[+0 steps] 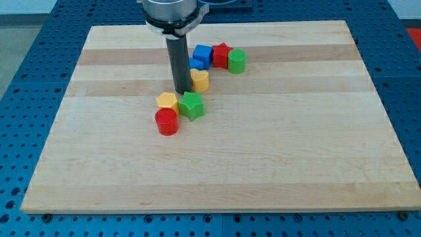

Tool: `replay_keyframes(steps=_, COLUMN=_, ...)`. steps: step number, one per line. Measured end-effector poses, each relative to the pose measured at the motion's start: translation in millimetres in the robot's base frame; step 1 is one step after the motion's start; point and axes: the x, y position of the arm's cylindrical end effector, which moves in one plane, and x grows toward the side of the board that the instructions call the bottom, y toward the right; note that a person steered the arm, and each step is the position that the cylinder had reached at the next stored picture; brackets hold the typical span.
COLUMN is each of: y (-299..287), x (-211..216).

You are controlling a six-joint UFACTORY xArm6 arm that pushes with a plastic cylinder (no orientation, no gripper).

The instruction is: Adjust the triangle slightly to the right side

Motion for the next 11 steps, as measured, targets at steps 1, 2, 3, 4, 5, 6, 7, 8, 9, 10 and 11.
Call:
replay_keyframes(steps=1, y=0, x=-1)
replay_keyframes(steps=2, y=0, x=-1)
replay_keyframes(steps=3, y=0, x=-1)
replay_keyframes(steps=4, y=-5, x=-1)
replay_keyframes(steps=5, y=-16, x=-6)
replay_keyframes(steps=6, y=-18, x=-18)
replay_keyframes(steps=7, y=-18, x=-27)
replay_keyframes(steps=8, y=-17, x=-34)
replay_keyframes(steps=9, y=-15, x=-43)
replay_keyframes(steps=10, y=-9, x=-49)
replay_keyframes(steps=11, y=-2, x=-50)
